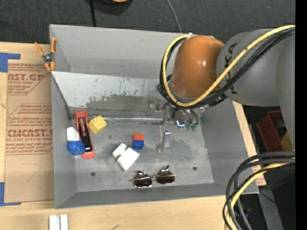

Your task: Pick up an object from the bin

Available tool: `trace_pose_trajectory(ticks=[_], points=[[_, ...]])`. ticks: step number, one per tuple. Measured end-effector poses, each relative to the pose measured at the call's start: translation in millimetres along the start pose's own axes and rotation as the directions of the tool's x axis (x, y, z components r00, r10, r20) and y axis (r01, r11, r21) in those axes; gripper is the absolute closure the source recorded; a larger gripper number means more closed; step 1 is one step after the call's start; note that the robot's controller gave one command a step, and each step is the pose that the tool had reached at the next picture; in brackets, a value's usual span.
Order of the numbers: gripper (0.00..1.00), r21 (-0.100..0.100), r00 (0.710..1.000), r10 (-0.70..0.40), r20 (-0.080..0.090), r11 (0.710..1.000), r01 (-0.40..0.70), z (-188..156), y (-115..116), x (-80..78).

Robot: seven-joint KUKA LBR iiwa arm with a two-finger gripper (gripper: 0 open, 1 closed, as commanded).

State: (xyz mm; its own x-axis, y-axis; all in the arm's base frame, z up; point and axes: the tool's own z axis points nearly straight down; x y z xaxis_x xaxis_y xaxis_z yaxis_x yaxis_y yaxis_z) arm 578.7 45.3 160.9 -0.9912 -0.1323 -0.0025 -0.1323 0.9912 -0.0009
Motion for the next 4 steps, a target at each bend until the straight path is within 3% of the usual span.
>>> trace_pose_trajectory(ticks=[1,2,3,4], points=[[0.00,-0.004,0.976,0.217,-0.003,0.976,-0.217,28.2,19.7,-3.4],[0.00,-0.001,0.995,0.099,-0.001,0.995,-0.099,55.1,31.1,4.2],[1.00,-0.006,0.931,-0.365,0.000,0.931,0.365,91.2,47.6,12.0],[1.00,-0.006,0.931,-0.364,0.000,0.931,0.364,91.2,47.5,12.0]])
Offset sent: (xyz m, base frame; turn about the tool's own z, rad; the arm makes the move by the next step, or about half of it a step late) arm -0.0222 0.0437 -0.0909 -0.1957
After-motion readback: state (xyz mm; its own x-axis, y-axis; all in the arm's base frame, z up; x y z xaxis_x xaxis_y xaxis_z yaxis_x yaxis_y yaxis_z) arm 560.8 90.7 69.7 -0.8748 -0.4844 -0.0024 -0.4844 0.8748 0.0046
